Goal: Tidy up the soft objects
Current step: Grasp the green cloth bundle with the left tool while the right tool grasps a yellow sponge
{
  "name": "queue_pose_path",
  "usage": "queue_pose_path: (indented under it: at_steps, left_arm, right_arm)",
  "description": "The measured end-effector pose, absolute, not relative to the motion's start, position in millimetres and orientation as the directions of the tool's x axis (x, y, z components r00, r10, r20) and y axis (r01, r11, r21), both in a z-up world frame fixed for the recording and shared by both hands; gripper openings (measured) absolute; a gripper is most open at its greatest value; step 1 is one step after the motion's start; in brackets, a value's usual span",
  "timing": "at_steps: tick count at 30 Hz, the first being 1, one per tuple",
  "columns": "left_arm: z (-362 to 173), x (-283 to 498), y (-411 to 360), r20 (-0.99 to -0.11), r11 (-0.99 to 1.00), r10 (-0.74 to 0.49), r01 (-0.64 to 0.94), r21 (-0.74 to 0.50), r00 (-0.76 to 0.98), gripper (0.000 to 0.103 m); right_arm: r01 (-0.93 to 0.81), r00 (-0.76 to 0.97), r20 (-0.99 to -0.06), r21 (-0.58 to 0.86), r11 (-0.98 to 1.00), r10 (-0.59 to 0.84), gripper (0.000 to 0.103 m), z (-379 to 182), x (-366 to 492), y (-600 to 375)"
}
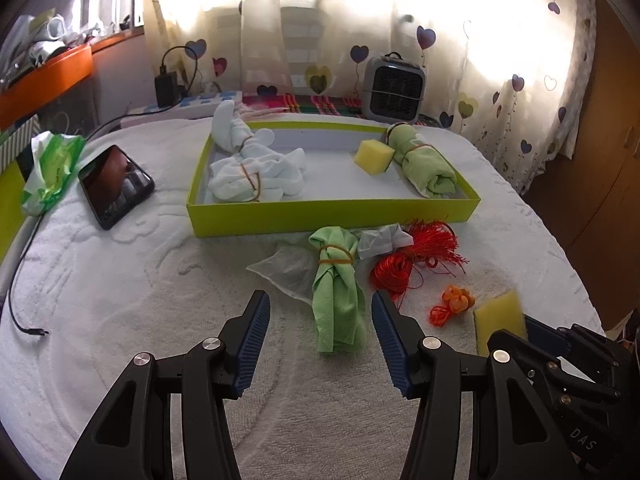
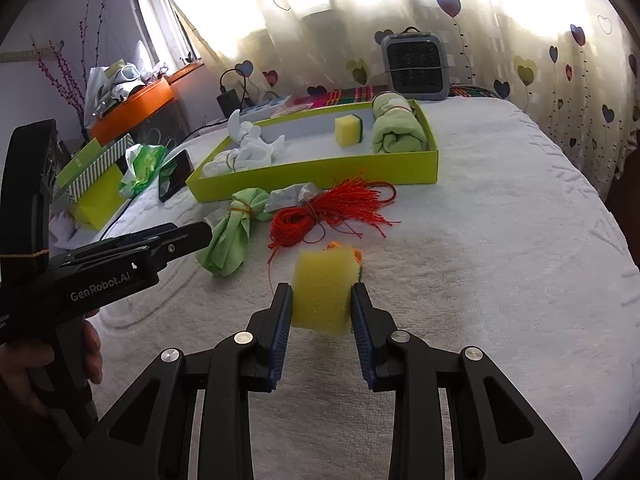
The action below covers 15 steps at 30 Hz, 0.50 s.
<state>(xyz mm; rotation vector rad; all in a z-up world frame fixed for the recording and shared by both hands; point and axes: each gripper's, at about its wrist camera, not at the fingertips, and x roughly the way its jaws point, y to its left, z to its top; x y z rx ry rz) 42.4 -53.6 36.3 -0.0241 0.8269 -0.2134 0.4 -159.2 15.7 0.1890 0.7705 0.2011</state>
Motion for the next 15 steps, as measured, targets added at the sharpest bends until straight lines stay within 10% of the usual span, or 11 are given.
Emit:
queue_pose_path:
  at_steps: [15]
  left_arm:
    - [25, 69, -80, -0.748, 0.978, -0.156, 0.205, -0.028, 0.645, 0.052]
  right_arm:
    - [-0.088, 0.703, -0.667, 0.262, 0.961, 0.246, 0.031, 14, 2, -180]
